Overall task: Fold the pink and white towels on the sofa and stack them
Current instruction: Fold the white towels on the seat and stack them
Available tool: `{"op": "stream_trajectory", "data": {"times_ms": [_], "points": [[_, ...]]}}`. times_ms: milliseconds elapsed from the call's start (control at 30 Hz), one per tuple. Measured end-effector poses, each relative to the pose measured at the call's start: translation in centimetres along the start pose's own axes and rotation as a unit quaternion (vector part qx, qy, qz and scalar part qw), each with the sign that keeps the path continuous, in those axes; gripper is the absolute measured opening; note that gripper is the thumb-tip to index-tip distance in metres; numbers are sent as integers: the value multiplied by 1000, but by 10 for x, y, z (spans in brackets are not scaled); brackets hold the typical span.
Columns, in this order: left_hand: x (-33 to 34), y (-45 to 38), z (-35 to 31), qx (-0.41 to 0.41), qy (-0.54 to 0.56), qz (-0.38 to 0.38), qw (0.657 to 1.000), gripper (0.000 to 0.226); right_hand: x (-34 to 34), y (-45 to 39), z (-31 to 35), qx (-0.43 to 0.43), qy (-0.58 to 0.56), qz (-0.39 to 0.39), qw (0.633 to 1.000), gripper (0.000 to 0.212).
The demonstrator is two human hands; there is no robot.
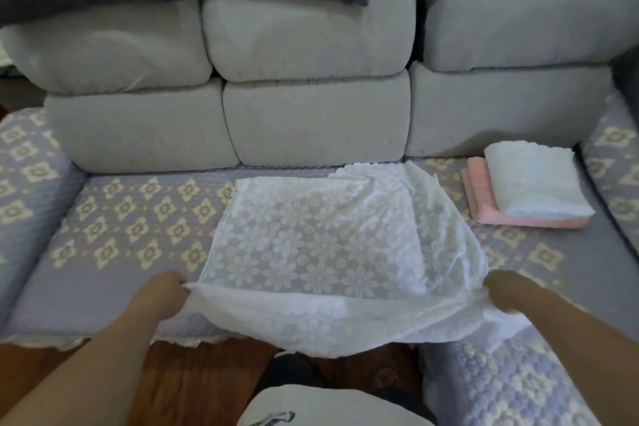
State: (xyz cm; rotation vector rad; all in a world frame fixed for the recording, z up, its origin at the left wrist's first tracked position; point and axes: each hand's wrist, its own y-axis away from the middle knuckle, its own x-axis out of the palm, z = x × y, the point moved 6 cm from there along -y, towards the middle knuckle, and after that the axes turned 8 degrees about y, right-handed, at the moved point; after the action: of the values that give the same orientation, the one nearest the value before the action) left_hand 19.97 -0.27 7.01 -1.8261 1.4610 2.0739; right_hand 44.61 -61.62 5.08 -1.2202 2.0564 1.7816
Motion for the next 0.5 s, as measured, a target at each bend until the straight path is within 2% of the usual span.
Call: {"op": "stream_trajectory", "data": {"times_ms": [133,233,367,433,500], "points": [[-27,-56,-15,-1,113,-70,991,27,-46,-38,4,70,-47,-72,994,31],[-20,-121,-30,22,100,-58,993,29,-58,-82,28,92,-57,-83,991,21],[26,-221,-56,53,71,-11,996,33,-50,-162,98,84,-64,-77,991,36],[68,-272,-48,26,61,17,998,34,-29,-201,141,74,-74,-72,992,38],[104,-303,-34,-15,112,-5,994,37,-5,-224,172,120,-108,-102,982,52]]}}
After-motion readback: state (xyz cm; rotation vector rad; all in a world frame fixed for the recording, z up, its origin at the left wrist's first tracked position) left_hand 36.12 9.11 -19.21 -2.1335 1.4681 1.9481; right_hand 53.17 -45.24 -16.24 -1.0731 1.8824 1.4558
